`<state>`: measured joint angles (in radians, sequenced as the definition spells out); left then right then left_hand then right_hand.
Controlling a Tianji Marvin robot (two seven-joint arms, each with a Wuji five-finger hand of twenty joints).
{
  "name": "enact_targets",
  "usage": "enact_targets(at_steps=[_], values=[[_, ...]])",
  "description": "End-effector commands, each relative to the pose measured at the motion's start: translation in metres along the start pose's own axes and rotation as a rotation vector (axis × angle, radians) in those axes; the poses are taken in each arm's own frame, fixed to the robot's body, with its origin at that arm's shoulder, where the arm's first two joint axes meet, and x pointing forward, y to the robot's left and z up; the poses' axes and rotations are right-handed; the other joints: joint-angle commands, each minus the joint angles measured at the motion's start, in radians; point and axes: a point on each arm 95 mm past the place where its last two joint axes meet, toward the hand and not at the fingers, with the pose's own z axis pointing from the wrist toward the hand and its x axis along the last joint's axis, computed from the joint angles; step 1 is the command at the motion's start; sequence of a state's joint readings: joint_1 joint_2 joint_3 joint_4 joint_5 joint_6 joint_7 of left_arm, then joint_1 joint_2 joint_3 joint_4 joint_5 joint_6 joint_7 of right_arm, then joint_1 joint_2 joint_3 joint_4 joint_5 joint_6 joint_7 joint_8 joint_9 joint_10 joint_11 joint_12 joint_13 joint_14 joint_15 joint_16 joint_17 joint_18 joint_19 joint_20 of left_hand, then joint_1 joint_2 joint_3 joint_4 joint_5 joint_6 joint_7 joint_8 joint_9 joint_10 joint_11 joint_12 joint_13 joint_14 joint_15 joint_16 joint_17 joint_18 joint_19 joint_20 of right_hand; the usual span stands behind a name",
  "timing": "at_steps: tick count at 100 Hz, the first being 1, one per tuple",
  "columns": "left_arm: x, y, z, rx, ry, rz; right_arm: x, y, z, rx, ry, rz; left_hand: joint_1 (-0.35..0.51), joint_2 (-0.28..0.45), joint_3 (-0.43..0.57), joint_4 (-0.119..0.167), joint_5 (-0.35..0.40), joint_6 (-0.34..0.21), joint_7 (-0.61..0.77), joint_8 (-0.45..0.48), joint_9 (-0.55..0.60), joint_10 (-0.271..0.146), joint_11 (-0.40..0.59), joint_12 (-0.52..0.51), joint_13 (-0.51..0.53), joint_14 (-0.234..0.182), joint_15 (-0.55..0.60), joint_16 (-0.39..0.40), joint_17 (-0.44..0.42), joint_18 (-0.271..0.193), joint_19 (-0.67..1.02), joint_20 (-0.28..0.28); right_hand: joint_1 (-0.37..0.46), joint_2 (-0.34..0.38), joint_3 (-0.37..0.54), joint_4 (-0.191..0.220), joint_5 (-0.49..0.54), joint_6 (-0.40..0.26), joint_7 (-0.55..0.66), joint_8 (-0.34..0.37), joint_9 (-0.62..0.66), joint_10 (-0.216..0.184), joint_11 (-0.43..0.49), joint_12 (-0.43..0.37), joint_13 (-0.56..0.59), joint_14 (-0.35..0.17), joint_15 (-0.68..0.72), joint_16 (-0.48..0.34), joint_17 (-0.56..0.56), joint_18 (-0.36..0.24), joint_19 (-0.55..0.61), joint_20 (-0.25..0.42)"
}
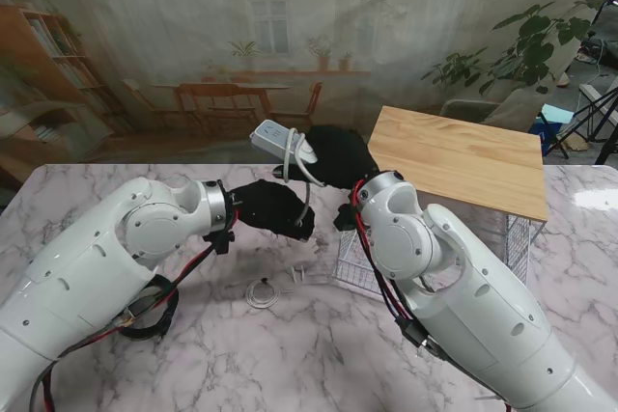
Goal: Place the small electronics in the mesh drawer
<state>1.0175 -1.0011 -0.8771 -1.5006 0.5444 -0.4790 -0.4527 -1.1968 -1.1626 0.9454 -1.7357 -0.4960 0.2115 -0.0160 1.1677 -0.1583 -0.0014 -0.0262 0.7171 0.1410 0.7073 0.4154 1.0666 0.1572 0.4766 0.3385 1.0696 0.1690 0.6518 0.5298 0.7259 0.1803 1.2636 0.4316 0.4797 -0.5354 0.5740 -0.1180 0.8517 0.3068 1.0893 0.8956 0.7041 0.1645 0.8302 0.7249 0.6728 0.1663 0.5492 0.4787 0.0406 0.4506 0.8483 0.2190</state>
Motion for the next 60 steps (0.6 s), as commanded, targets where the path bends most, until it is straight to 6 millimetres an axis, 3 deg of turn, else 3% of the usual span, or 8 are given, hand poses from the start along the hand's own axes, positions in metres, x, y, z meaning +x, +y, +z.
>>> enact_targets(at_steps=[1,28,30,36,60], values=[[0.017,0.002,0.008,-0.012,0.050,0.018,-0.002,0.004,0.004,-0.019,-0.019,-0.004,0.078,-0.009,0.018,0.017,0.041,-0.102,0.008,-0.009,0.051,0.029,0.030,0.015,0.038,0.000,0.040,0.017,0.028,-0.029,0.047,0.000,0.201,0.207,0.326,0.001,0.063,-0.144,0.037,0.016,0.007,-0.053,0.049,0.006,0.001,-0.010,0.063,0.003,-0.032,0.002,0.001,-0.018],[0.030,0.007,0.017,-0.054,0.085,0.026,-0.008,0.001,0.010,-0.016,-0.051,-0.006,0.104,-0.007,0.036,0.020,0.041,-0.140,0.029,0.011,0.051,0.038,0.064,0.053,0.044,0.003,0.089,0.048,0.029,-0.014,0.085,0.014,0.204,0.208,0.322,0.002,0.058,-0.144,0.039,0.016,0.004,-0.053,0.052,0.006,0.000,-0.011,0.067,0.004,-0.034,0.003,-0.002,-0.019],[0.030,0.007,0.017,-0.057,0.088,0.025,-0.009,0.001,0.011,-0.016,-0.053,-0.008,0.106,-0.007,0.038,0.020,0.040,-0.141,0.033,0.015,0.050,0.038,0.068,0.059,0.039,0.023,0.095,0.054,0.028,-0.012,0.089,0.017,0.204,0.209,0.322,0.002,0.058,-0.144,0.039,0.016,0.003,-0.053,0.052,0.006,-0.001,-0.011,0.067,0.004,-0.033,0.003,-0.002,-0.019],[0.033,0.009,0.016,-0.062,0.099,0.019,-0.011,0.000,0.012,-0.013,-0.060,-0.014,0.109,-0.007,0.040,0.020,0.040,-0.140,0.041,0.022,0.048,0.040,0.073,0.065,0.035,0.028,0.105,0.061,0.026,-0.010,0.095,0.021,0.204,0.209,0.322,0.002,0.058,-0.143,0.040,0.015,0.003,-0.052,0.052,0.005,-0.002,-0.011,0.067,0.004,-0.033,0.004,-0.003,-0.019],[0.051,-0.005,-0.016,0.008,0.131,0.076,-0.018,-0.005,0.014,-0.001,-0.075,-0.038,0.108,-0.014,0.049,0.020,0.037,-0.158,0.101,0.094,0.052,0.028,0.114,0.109,0.050,0.008,0.161,0.095,0.039,-0.020,0.136,0.048,0.205,0.209,0.321,0.002,0.057,-0.143,0.042,0.013,0.001,-0.053,0.054,0.004,-0.003,-0.011,0.069,0.004,-0.032,0.001,-0.003,-0.018]])
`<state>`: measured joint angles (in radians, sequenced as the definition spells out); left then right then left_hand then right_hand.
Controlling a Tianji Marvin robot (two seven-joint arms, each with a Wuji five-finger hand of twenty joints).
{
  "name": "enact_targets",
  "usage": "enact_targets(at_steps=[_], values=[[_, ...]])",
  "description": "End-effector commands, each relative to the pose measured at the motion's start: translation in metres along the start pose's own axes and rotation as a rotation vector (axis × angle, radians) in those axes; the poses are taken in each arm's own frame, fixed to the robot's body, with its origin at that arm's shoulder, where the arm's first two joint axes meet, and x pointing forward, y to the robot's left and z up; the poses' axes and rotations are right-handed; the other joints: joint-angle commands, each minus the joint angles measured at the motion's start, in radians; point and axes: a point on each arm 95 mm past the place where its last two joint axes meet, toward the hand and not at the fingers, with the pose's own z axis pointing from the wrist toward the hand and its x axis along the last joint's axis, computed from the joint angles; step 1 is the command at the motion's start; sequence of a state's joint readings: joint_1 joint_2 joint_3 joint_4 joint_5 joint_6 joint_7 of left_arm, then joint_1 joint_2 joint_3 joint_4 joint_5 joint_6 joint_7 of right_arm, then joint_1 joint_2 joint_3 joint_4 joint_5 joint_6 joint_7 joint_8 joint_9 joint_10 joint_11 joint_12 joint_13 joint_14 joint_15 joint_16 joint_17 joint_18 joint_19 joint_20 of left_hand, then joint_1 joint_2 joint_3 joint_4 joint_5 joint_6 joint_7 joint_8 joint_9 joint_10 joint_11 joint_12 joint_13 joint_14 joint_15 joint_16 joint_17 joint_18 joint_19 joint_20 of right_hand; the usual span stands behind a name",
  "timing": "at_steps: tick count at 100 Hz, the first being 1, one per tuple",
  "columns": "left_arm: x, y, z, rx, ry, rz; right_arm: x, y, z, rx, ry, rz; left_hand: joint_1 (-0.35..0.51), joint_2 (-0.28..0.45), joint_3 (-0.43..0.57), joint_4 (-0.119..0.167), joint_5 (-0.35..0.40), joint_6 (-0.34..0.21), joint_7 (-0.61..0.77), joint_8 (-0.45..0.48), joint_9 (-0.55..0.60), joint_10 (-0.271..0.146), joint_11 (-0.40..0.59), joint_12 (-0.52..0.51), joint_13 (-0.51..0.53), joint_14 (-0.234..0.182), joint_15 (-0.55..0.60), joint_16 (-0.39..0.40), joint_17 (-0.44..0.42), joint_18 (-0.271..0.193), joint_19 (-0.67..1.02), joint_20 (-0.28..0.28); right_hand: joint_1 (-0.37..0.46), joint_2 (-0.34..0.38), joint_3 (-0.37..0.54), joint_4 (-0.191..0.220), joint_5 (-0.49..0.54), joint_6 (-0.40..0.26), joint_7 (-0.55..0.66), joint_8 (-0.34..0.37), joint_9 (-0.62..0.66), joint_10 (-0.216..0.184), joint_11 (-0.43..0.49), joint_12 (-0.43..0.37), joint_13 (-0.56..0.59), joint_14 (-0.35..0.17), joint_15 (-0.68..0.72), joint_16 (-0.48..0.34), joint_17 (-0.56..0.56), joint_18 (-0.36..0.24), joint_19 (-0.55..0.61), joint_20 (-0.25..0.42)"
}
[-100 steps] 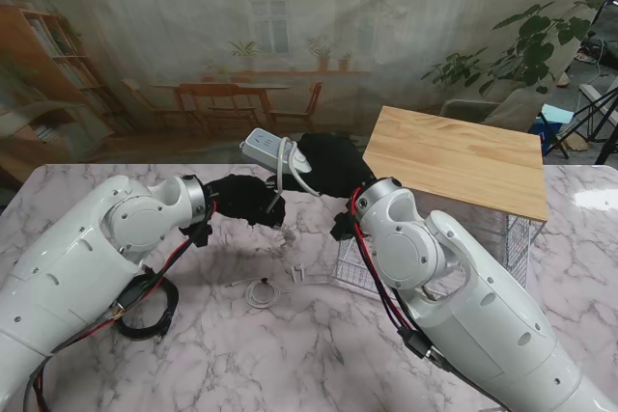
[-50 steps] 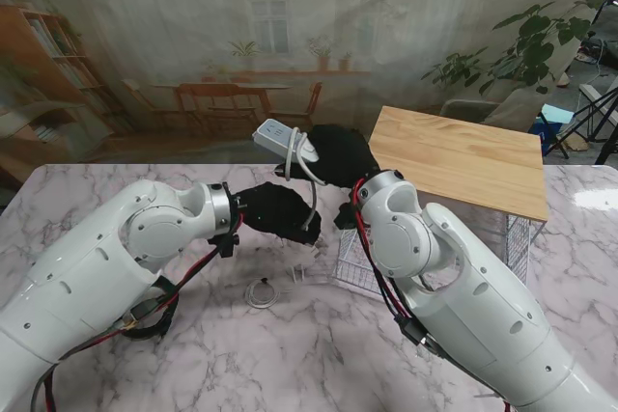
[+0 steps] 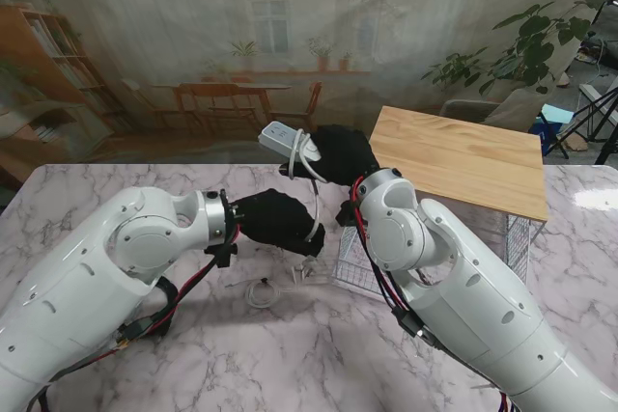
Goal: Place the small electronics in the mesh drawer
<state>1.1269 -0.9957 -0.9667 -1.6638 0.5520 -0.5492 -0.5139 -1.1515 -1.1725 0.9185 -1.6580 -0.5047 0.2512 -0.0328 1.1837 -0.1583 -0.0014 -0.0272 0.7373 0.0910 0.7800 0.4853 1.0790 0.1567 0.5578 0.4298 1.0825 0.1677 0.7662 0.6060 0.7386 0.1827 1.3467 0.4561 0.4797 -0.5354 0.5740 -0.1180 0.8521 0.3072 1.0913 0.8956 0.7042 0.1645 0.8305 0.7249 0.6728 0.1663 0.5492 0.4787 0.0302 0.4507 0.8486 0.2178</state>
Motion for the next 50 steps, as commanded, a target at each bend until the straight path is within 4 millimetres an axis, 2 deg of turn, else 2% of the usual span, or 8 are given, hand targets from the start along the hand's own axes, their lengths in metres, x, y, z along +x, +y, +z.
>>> enact_targets(at_steps=[1,13,19,36,50], values=[[0.009,0.000,-0.005,-0.011,0.015,0.021,-0.002,0.000,0.001,-0.005,-0.008,-0.007,0.092,-0.015,0.050,0.021,0.016,-0.107,0.030,0.027,0.041,0.030,0.036,0.020,0.040,0.010,0.052,0.022,0.030,-0.021,0.058,0.026,0.205,0.209,0.321,0.002,0.056,-0.143,0.040,0.013,0.002,-0.053,0.054,0.004,-0.002,-0.011,0.069,0.004,-0.022,0.001,-0.003,-0.017],[0.011,-0.008,-0.026,0.023,-0.005,0.066,-0.005,-0.006,0.001,0.009,-0.009,-0.019,0.097,-0.028,0.066,0.023,0.025,-0.097,0.034,0.054,0.056,0.043,0.059,0.047,0.064,0.014,0.091,0.043,0.055,-0.008,0.095,0.045,0.205,0.209,0.321,0.002,0.056,-0.143,0.041,0.012,0.002,-0.052,0.055,0.003,-0.002,-0.011,0.069,0.004,-0.022,0.001,-0.003,-0.017],[0.013,-0.012,-0.036,0.036,-0.013,0.099,-0.007,-0.009,0.001,0.019,-0.009,-0.025,0.099,-0.026,0.080,0.021,0.030,-0.094,0.036,0.084,0.053,0.047,0.083,0.082,0.065,0.009,0.130,0.071,0.058,0.014,0.114,0.059,0.206,0.209,0.321,0.002,0.057,-0.143,0.041,0.011,0.002,-0.052,0.055,0.003,-0.002,-0.009,0.069,0.004,-0.022,0.001,-0.003,-0.017],[0.016,-0.031,-0.056,0.070,-0.040,0.232,-0.009,-0.018,0.003,0.050,-0.012,-0.033,0.095,-0.026,0.093,0.022,0.030,-0.098,0.040,0.131,0.056,0.039,0.141,0.159,0.075,-0.027,0.225,0.134,0.076,0.012,0.164,0.093,0.205,0.209,0.322,0.002,0.057,-0.143,0.042,0.010,0.002,-0.053,0.055,0.002,-0.003,-0.011,0.069,0.004,-0.021,0.002,-0.003,-0.017],[0.014,-0.050,-0.065,0.119,-0.077,0.284,-0.009,-0.024,0.003,0.072,-0.010,-0.034,0.092,-0.025,0.093,0.021,0.028,-0.099,0.040,0.136,0.054,0.037,0.146,0.169,0.073,-0.031,0.237,0.142,0.080,0.010,0.169,0.098,0.205,0.208,0.322,0.002,0.057,-0.142,0.042,0.009,0.003,-0.051,0.056,0.002,-0.003,-0.010,0.069,0.004,-0.019,0.001,-0.002,-0.016]])
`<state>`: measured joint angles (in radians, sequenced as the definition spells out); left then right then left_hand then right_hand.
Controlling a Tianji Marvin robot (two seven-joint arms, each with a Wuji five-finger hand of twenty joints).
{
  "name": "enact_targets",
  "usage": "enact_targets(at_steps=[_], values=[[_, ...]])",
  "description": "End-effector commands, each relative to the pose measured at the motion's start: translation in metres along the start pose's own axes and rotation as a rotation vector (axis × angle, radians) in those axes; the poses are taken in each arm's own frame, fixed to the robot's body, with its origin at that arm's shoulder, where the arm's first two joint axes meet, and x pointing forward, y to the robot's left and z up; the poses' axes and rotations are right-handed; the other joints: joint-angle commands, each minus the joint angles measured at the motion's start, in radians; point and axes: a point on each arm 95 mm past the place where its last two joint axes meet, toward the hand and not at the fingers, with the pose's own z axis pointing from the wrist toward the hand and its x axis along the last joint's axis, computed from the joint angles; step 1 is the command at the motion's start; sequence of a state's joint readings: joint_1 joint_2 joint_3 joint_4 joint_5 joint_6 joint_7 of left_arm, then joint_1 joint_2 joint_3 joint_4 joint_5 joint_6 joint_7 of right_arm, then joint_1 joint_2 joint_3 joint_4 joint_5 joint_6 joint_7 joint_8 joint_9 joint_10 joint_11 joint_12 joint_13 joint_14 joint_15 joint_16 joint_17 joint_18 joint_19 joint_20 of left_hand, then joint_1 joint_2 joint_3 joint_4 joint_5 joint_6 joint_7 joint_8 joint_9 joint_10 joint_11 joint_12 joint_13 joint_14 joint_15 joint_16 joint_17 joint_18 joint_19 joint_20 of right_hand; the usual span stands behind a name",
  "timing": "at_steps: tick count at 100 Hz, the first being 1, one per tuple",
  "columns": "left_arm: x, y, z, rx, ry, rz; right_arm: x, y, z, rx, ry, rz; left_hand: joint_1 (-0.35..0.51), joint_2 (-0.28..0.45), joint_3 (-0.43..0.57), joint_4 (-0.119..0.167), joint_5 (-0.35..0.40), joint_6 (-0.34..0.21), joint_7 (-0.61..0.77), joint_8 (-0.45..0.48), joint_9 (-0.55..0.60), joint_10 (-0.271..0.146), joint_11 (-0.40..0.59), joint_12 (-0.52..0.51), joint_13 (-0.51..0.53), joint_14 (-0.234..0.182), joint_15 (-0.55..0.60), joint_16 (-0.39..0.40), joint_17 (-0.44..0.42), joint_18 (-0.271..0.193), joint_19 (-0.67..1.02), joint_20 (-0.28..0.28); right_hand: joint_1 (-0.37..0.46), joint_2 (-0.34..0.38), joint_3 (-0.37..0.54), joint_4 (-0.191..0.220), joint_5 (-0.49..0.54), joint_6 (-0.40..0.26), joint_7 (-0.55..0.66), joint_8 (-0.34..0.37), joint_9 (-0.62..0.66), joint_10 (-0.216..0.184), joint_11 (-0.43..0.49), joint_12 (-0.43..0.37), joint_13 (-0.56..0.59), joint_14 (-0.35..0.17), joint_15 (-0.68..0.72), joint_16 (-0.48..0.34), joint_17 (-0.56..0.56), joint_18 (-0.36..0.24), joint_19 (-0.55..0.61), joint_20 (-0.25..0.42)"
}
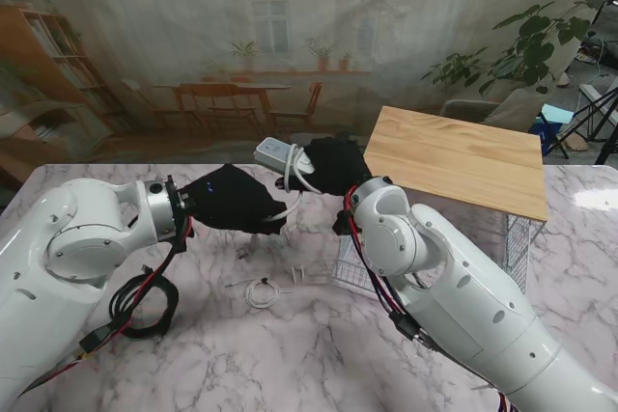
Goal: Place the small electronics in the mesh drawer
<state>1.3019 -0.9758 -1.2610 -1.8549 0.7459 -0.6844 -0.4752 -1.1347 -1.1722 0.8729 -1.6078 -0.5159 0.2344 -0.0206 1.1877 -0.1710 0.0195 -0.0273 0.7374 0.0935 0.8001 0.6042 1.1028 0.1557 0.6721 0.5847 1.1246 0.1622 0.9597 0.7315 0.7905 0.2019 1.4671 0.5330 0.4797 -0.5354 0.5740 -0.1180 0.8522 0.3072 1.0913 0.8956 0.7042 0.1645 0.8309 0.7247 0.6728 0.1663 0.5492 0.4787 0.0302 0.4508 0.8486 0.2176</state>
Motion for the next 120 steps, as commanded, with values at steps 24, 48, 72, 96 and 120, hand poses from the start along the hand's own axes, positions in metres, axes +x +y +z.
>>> enact_targets(at_steps=[24,48,72,96,120], values=[[-0.017,-0.043,-0.001,0.063,-0.061,0.069,-0.004,-0.013,-0.002,0.046,0.001,-0.006,0.091,-0.005,0.069,0.018,0.027,-0.101,0.015,0.017,0.029,0.037,0.022,0.016,0.027,-0.020,0.035,0.015,0.022,-0.007,0.041,0.022,0.208,0.206,0.324,0.001,0.057,-0.138,0.043,0.008,0.003,-0.048,0.057,0.001,0.000,-0.007,0.069,0.002,-0.014,0.005,0.000,-0.019],[-0.031,-0.065,0.009,0.070,-0.090,0.092,-0.002,-0.021,-0.003,0.078,0.012,-0.005,0.094,0.000,0.058,0.019,0.022,-0.106,0.023,0.038,0.028,0.029,0.043,0.043,0.027,-0.035,0.065,0.037,0.020,-0.015,0.057,0.039,0.208,0.205,0.325,0.000,0.058,-0.136,0.043,0.006,0.004,-0.046,0.059,0.000,0.001,-0.006,0.070,0.001,-0.013,0.005,0.005,-0.024],[-0.043,-0.080,0.018,0.058,-0.122,0.090,0.001,-0.028,-0.004,0.114,0.034,-0.014,0.093,0.004,0.053,0.018,0.022,-0.113,0.024,0.043,0.035,0.027,0.056,0.063,0.036,-0.043,0.088,0.051,0.033,-0.017,0.071,0.052,0.207,0.204,0.327,0.000,0.060,-0.135,0.043,0.005,0.004,-0.047,0.059,-0.001,0.002,-0.006,0.069,0.000,-0.012,0.005,0.010,-0.028],[-0.058,-0.077,0.032,-0.008,-0.145,0.056,0.007,-0.034,-0.007,0.171,0.072,-0.027,0.093,0.006,0.046,0.016,0.022,-0.120,0.020,0.041,0.033,0.027,0.050,0.067,0.033,-0.037,0.088,0.055,0.026,-0.015,0.070,0.058,0.205,0.207,0.324,0.000,0.058,-0.140,0.042,0.005,0.001,-0.048,0.055,-0.004,-0.002,-0.006,0.063,-0.003,-0.028,0.007,-0.001,-0.038],[-0.072,-0.078,0.045,-0.058,-0.177,0.031,0.015,-0.039,-0.011,0.207,0.116,-0.018,0.093,0.013,0.041,0.015,0.019,-0.125,0.020,0.042,0.030,0.024,0.047,0.070,0.028,-0.037,0.088,0.059,0.017,-0.018,0.066,0.062,0.206,0.207,0.320,0.001,0.059,-0.143,0.040,0.006,0.002,-0.050,0.054,-0.003,0.000,-0.006,0.060,-0.004,-0.024,0.009,-0.006,-0.047]])
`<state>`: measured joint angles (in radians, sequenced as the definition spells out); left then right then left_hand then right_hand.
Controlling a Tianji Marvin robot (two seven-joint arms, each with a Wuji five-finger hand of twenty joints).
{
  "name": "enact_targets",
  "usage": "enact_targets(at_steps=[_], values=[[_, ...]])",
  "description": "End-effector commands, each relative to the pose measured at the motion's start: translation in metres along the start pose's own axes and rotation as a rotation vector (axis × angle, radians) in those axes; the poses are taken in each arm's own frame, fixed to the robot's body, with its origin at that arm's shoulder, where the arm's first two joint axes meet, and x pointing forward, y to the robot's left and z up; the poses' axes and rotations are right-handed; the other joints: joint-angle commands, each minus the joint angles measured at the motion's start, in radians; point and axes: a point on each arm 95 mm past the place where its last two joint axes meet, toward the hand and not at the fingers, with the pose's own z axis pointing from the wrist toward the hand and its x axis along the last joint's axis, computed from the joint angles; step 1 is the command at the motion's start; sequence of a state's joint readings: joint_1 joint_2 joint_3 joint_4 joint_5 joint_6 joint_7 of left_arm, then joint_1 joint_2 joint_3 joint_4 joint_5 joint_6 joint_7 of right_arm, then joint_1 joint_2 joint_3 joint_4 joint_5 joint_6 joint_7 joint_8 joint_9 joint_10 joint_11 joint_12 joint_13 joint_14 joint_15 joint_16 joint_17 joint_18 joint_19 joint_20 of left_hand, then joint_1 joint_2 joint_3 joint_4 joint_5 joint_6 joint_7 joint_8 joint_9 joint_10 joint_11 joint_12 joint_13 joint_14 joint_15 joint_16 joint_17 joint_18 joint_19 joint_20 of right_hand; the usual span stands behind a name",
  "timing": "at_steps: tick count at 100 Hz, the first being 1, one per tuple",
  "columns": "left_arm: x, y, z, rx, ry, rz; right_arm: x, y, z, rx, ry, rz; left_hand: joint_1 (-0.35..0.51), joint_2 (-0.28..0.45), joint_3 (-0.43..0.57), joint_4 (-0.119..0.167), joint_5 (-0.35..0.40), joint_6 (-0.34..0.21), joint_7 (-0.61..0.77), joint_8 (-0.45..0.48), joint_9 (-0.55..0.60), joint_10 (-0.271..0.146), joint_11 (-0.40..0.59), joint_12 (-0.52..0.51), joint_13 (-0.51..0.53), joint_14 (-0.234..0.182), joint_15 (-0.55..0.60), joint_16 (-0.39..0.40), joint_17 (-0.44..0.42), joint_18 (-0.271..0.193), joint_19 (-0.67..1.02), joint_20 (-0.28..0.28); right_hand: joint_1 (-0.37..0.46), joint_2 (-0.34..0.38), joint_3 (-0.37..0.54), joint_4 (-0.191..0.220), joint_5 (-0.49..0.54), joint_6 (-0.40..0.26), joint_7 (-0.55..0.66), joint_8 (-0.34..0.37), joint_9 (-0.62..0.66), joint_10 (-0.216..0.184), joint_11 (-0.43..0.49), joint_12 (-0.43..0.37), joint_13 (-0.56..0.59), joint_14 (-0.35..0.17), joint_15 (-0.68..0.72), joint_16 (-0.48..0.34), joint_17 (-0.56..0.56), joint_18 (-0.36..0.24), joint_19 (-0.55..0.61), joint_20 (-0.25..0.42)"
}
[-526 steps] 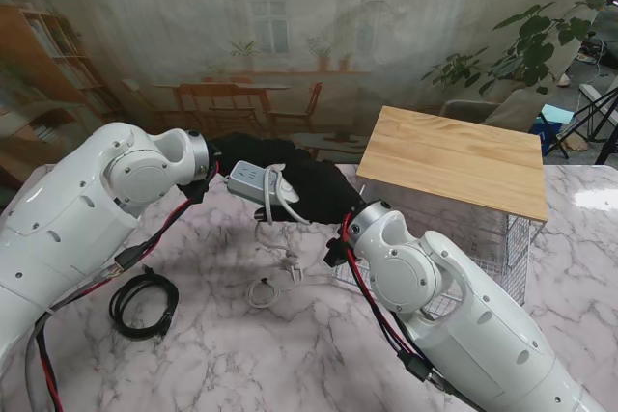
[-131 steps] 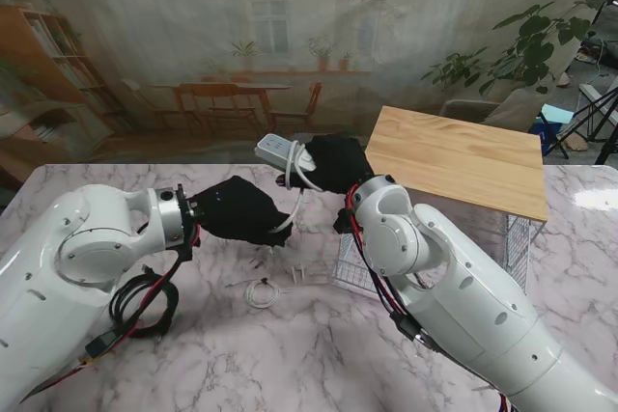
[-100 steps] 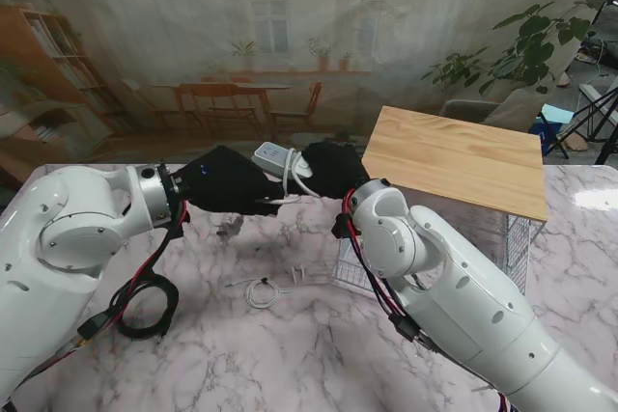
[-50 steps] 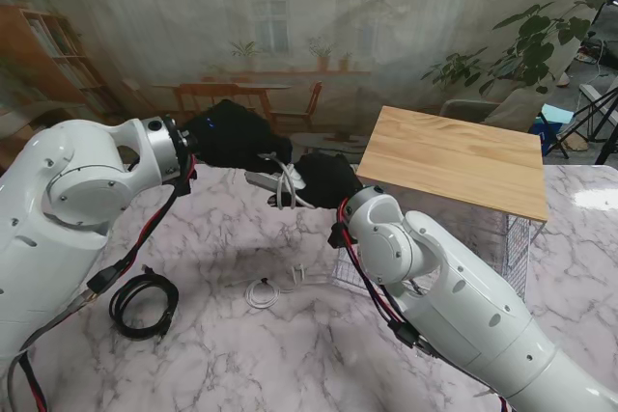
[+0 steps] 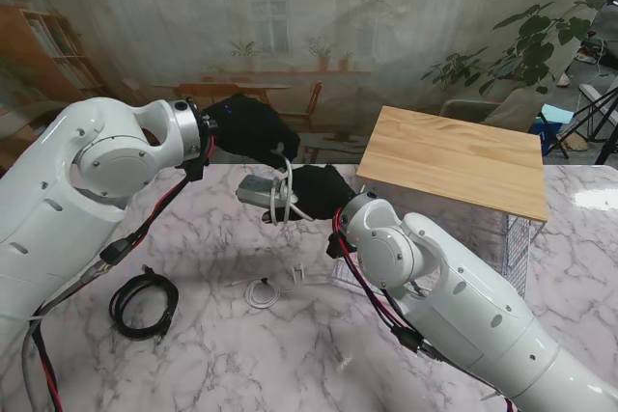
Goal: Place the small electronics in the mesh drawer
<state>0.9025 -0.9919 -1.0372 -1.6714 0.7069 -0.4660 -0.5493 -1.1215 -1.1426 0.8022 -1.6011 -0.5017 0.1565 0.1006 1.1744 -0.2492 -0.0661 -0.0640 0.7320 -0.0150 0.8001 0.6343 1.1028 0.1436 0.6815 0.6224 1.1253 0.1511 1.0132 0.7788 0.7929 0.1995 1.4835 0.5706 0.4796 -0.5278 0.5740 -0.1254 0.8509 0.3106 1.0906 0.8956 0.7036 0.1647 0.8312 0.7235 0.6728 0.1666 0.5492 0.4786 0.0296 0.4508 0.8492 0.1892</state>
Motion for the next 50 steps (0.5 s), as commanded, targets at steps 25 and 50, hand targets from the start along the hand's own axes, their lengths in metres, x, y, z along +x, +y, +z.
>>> enact_targets(at_steps=[25,50], values=[[-0.019,0.005,0.016,-0.063,-0.053,-0.065,0.013,-0.011,-0.012,0.030,0.062,0.041,0.107,0.098,0.116,0.050,0.021,-0.020,0.017,0.010,0.022,0.037,0.037,0.038,0.018,-0.024,0.035,0.018,0.006,-0.015,0.047,0.032,0.207,0.196,0.321,0.008,0.062,-0.146,0.038,0.006,0.006,-0.051,0.052,-0.002,0.004,-0.008,0.059,-0.004,-0.020,0.008,-0.006,-0.024],[-0.021,0.025,0.030,-0.113,-0.057,-0.104,0.019,-0.012,-0.018,0.051,0.102,0.060,0.116,0.114,0.100,0.051,0.013,-0.023,0.004,-0.006,0.001,0.034,0.008,0.029,-0.012,0.003,0.000,0.019,-0.035,-0.008,0.015,0.039,0.208,0.195,0.321,0.008,0.064,-0.147,0.036,0.007,0.006,-0.050,0.050,-0.002,0.005,-0.007,0.057,-0.004,-0.017,0.008,-0.005,-0.030]])
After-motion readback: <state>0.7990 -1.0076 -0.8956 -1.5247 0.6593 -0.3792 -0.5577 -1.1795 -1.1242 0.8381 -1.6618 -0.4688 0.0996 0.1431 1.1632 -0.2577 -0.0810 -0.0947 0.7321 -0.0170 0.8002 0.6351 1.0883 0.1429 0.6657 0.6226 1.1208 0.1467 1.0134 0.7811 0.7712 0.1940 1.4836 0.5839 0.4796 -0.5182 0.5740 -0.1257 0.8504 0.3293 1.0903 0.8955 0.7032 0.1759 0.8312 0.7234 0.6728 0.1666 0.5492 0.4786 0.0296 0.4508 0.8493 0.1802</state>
